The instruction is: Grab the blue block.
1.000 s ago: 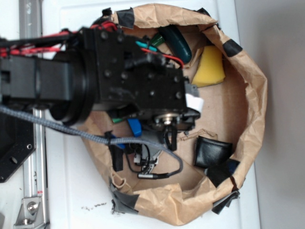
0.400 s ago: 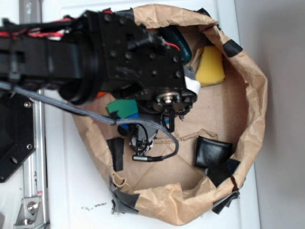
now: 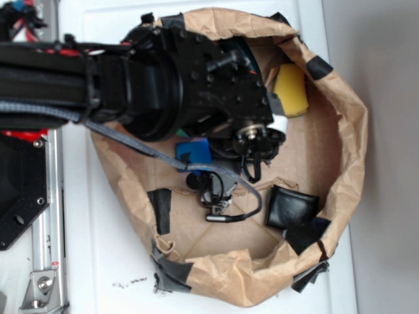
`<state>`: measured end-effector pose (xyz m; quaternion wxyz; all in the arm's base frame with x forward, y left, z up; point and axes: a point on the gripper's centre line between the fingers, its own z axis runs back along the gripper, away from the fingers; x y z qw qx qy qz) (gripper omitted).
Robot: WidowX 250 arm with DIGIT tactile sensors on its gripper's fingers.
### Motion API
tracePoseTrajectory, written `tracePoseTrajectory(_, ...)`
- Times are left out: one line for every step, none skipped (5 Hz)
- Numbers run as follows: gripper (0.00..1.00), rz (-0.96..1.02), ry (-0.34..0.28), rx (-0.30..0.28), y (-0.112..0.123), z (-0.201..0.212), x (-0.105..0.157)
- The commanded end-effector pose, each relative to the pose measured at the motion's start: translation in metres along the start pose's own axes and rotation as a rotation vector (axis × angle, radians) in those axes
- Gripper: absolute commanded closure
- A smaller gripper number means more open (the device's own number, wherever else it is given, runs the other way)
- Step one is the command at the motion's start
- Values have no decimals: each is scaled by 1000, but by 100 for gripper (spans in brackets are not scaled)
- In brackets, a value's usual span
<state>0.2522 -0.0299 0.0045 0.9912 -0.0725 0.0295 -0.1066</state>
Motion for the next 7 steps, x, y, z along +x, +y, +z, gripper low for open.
tracePoseTrajectory(100,-25,40,-18,-35,-11,-14)
tracePoseTrajectory(100,-35,0,42,-24,12,-10)
tracePoseTrajectory(100,-38,-42,87,-17,35,-7)
tracePoseTrajectory(100,-92,-131,114,-17,81,-5)
tracePoseTrajectory(100,-146,-242,65,-15,132,-7)
tracePoseTrajectory(100,-140,-267,80,-19,161,-1)
tracePoseTrajectory(100,-121,-256,79,-17,158,-2)
